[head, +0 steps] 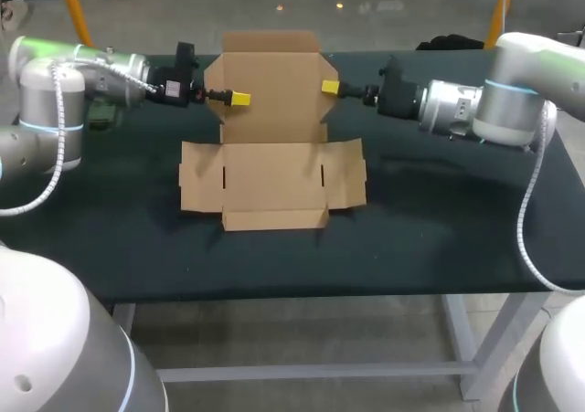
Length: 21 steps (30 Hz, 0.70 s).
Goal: Assemble the packaging by folding the flat box into shape, placing the metal phone stand inside, and closing the box properly
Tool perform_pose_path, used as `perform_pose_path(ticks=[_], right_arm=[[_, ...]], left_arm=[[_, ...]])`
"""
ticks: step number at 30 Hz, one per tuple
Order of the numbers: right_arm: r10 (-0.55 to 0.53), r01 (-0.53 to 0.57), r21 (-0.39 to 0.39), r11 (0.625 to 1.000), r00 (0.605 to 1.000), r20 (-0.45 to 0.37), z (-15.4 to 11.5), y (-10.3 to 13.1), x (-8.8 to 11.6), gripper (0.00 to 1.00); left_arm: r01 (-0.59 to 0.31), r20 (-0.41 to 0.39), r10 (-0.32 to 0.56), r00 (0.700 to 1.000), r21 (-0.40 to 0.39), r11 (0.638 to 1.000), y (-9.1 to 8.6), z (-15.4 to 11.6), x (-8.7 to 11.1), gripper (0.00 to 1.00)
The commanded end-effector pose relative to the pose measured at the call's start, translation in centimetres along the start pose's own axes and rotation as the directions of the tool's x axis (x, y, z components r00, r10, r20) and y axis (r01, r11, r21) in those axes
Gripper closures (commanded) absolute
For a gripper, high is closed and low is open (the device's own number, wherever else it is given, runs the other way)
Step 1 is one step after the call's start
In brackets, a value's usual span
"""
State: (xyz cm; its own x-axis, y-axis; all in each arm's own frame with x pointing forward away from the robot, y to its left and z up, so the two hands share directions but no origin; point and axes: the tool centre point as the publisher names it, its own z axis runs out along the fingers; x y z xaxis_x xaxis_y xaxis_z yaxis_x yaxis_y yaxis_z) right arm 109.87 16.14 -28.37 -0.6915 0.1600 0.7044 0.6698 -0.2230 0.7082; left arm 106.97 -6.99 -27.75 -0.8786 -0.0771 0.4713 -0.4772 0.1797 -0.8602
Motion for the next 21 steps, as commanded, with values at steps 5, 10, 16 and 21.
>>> perform_pose_path(ticks=[5, 10, 16, 21], right_arm=[[-0.004, 0.004, -0.006, 1.000, 1.000, -0.015, 0.01, 0.13, -0.26, 1.00], [-0.005, 0.005, -0.005, 1.000, 1.000, -0.015, 0.14, 0.16, -0.17, 1.00], [-0.007, 0.007, -0.002, 1.000, 1.000, -0.014, 0.15, 0.19, -0.05, 1.00], [-0.010, 0.010, 0.000, 1.000, 1.000, -0.014, 0.13, 0.23, 0.08, 1.00]], left_arm=[[-0.008, -0.027, 0.008, 1.000, 0.003, 1.000, -0.06, 0.10, -0.28, 0.79], [-0.015, -0.045, 0.016, 0.999, 0.008, 1.000, -0.10, 0.17, -0.21, 0.82], [-0.015, -0.048, 0.016, 0.999, 0.011, 1.000, -0.11, 0.22, -0.20, 0.97], [-0.018, -0.046, 0.019, 0.999, 0.012, 1.000, -0.16, 0.28, -0.12, 1.00]])
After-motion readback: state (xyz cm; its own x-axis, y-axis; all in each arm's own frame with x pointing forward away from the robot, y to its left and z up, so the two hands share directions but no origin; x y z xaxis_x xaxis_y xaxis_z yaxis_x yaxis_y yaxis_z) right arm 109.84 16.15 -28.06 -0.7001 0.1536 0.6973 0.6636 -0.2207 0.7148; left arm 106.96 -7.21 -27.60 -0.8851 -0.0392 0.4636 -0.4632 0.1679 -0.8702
